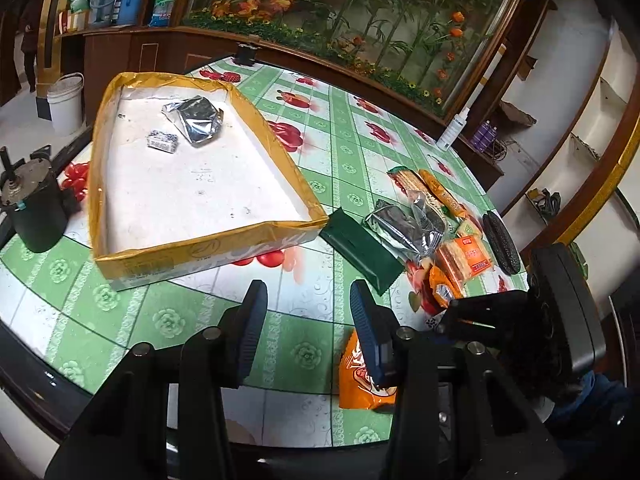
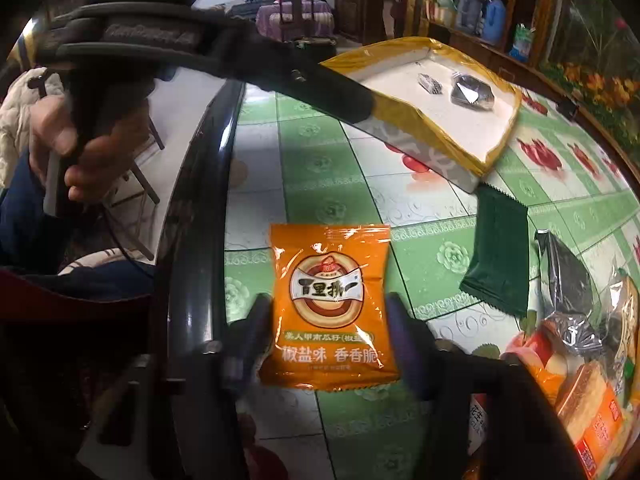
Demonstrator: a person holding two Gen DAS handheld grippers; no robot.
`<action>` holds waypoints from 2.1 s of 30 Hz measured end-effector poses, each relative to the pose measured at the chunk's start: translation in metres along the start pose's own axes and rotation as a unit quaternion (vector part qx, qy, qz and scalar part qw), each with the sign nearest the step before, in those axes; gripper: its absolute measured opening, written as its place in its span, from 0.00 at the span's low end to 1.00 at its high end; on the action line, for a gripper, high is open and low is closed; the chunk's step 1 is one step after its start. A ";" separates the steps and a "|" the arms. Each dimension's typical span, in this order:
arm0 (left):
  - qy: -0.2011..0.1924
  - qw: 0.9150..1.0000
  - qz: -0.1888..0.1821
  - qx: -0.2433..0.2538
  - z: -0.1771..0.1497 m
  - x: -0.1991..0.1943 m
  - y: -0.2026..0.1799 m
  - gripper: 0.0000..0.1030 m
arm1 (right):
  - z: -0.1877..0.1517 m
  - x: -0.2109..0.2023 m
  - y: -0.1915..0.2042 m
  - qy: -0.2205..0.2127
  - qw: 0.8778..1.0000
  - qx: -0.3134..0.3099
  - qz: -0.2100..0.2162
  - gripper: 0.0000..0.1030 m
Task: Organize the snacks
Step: 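Grasp the orange snack packet on the table with the right tool, then grasp the dark green packet with the left tool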
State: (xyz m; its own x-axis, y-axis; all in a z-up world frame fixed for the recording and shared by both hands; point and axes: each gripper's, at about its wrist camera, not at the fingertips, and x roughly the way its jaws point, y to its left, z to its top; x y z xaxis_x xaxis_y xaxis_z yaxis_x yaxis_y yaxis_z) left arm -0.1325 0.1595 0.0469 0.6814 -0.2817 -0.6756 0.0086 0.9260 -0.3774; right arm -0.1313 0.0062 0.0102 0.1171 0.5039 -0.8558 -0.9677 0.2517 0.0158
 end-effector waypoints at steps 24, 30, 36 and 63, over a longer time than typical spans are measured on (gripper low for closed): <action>0.057 0.984 0.151 -0.074 0.030 0.120 -0.091 0.51 | -0.054 -0.130 -0.154 -0.201 0.908 0.364 -0.051 0.36; 0.062 0.985 0.158 -0.025 0.028 0.137 -0.093 0.59 | -0.055 -0.126 -0.157 -0.201 0.907 0.368 -0.044 0.36; 0.068 0.993 0.089 -0.021 0.015 0.114 -0.080 0.21 | -0.052 -0.123 -0.154 -0.202 0.908 0.365 -0.040 0.36; 0.058 0.975 0.166 0.137 -0.007 0.125 -0.128 0.41 | -0.051 -0.119 -0.148 -0.204 0.909 0.361 -0.048 0.36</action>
State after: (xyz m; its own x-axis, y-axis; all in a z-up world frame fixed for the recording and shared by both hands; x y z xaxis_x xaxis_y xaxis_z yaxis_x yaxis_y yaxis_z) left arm -0.0537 0.0036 0.0066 0.5935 0.0335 -0.8041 0.0076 0.9989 0.0472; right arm -0.0132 -0.1327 0.0833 0.4079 0.6786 -0.6108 -0.5679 0.7124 0.4122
